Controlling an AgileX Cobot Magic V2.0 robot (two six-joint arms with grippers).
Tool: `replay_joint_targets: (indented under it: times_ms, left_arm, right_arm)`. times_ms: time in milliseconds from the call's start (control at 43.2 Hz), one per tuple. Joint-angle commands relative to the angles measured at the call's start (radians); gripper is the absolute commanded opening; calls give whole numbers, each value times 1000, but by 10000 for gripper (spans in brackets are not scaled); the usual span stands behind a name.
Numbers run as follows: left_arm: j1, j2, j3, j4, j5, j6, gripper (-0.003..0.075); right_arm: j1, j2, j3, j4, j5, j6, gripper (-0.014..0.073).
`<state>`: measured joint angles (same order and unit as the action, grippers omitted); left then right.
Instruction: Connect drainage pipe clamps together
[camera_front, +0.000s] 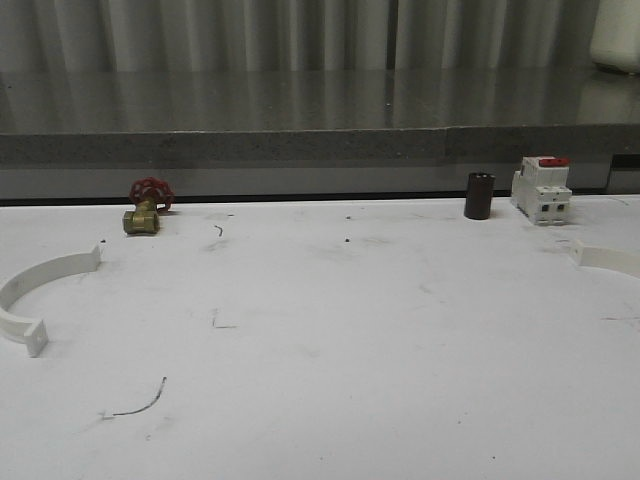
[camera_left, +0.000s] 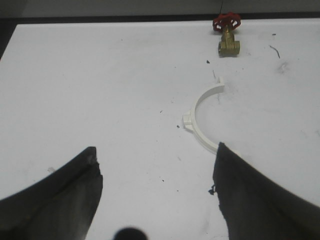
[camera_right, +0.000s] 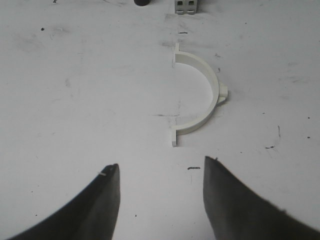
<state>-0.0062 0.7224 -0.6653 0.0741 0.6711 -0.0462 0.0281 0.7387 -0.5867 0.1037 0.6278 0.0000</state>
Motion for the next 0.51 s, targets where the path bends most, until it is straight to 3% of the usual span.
replay_joint_targets:
  times_ms: [0,232,486]
  left_arm:
    - [-27,64,-55,-5,-46,-4,472]
    - [-110,279,-157,3,73,4,472]
    - [-113,527,-275,1,145,4,471]
  right_arm:
    - [-8,1,-34,-3,-49,0,414]
    - [-8,1,-34,-3,-49,0,414]
    - [-8,1,-34,-3,-49,0,414]
